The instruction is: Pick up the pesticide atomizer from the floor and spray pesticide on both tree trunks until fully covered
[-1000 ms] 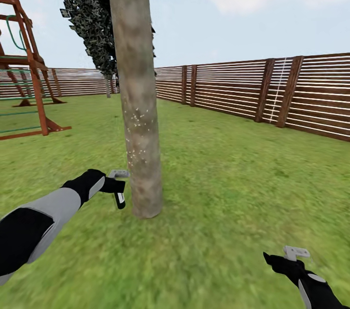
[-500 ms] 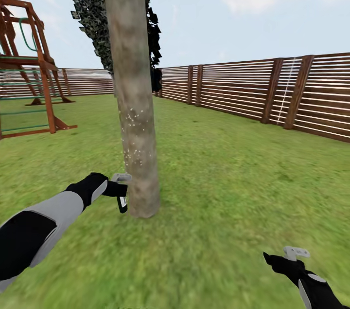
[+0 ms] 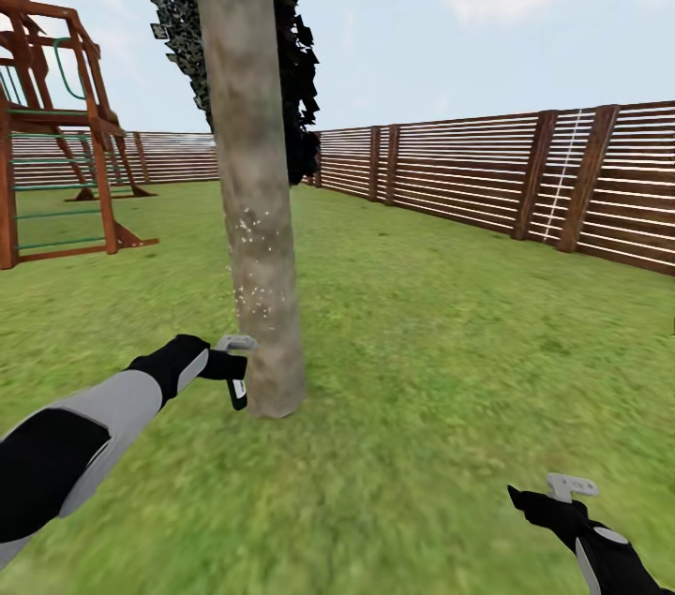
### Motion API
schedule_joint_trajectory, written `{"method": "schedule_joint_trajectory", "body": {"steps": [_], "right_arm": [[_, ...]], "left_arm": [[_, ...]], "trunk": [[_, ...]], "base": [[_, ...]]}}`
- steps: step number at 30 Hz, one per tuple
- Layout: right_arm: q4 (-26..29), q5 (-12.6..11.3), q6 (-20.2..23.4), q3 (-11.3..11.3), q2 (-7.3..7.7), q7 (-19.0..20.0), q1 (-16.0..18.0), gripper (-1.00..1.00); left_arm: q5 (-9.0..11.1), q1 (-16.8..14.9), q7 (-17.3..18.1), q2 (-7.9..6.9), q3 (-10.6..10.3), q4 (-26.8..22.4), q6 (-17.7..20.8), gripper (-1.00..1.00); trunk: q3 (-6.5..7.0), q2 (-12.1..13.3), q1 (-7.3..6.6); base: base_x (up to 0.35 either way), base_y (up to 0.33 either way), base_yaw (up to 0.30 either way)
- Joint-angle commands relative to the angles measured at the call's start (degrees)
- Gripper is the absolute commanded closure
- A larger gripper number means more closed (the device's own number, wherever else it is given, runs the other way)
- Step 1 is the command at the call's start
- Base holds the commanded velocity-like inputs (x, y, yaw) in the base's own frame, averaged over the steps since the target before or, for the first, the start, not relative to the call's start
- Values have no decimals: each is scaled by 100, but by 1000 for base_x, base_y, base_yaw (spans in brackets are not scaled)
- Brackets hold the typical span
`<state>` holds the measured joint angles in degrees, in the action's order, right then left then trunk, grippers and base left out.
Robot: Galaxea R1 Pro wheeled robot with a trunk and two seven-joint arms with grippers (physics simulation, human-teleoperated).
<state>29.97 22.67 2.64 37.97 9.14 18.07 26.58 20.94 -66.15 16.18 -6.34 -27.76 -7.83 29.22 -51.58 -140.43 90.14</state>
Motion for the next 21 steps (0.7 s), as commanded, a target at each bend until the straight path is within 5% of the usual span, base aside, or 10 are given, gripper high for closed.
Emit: {"method": "schedule_joint_trajectory", "body": {"steps": [1, 11, 18, 21], "right_arm": [[0, 0, 0, 0, 0, 0, 0, -100], [0, 0, 0, 0, 0, -1, 1, -100], [0, 0, 0, 0, 0, 2, 1, -100], [0, 0, 0, 0, 0, -1, 2, -100]], "left_arm": [[-2, 16, 0, 0, -1, 0, -60, 100], [-26, 18, -9, -15, 31, -210, 44, 100], [-51, -32, -13, -214, 42, -1856, 1660, 100], [-54, -122, -17, -303, 42, -2152, 1953, 100]], "trunk": [[0, 0, 0], [0, 0, 0], [0, 0, 0], [0, 0, 0]], "base": [[0, -95, 0], [0, -12, 0], [0, 0, 0], [0, 0, 0]]}}
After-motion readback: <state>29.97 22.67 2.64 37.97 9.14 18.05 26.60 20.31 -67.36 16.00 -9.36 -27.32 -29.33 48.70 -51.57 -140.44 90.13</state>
